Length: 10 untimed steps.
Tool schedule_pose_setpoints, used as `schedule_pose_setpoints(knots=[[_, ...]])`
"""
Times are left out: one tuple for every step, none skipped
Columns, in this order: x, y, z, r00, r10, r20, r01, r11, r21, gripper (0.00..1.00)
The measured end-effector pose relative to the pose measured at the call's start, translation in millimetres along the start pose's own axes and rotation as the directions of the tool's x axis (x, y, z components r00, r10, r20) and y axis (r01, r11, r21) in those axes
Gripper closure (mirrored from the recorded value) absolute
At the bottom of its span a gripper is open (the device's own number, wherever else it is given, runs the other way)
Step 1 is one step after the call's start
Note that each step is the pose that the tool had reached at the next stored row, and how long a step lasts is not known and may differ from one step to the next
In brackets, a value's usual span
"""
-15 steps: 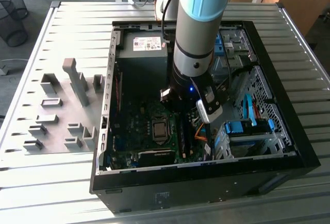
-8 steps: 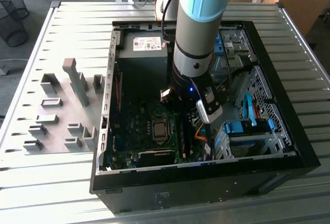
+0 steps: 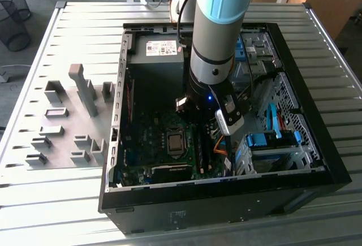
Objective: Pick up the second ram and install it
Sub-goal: 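Insert the second ram into the second slot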
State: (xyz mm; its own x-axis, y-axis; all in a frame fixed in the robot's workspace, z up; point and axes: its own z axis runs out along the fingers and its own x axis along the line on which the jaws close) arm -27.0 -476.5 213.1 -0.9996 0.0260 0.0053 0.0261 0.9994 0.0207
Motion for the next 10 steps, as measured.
schedule_pose_setpoints(knots=[[-0.2, 0.1, 0.0, 1.0, 0.0, 0.0, 0.0, 1.0, 0.0, 0.86], [-0.4, 0.2, 0.0, 1.0, -0.001, -0.0001, 0.001, 1.0, 0.0, 0.86], [-0.6, 0.3, 0.0, 1.0, -0.001, -0.0001, 0.001, 1.0, 0.0001, 0.86], [-0.8, 0.3, 0.0, 1.0, -0.004, -0.0002, 0.004, 1.0, 0.0002, 0.86], [-1.0, 0.3, 0.2, 1.0, -0.006, -0.0003, 0.006, 1.0, 0.0002, 0.86], [-1.1, 0.3, 0.3, 1.0, -0.008, -0.0002, 0.008, 1.0, 0.0001, 0.86], [-1.1, 0.3, 0.6, 0.9999, -0.011, -0.0003, 0.011, 0.9999, 0.0001, 0.86], [-1.1, 0.3, 0.9, 0.9999, -0.011, -0.0003, 0.011, 0.9999, 0.0, 0.86], [-1.1, 0.3, 1.3, 0.9999, -0.011, -0.0003, 0.011, 0.9999, 0.0, 0.86], [-1.1, 0.3, 1.9, 0.9999, -0.011, -0.0003, 0.011, 0.9999, -0.0001, 0.86]])
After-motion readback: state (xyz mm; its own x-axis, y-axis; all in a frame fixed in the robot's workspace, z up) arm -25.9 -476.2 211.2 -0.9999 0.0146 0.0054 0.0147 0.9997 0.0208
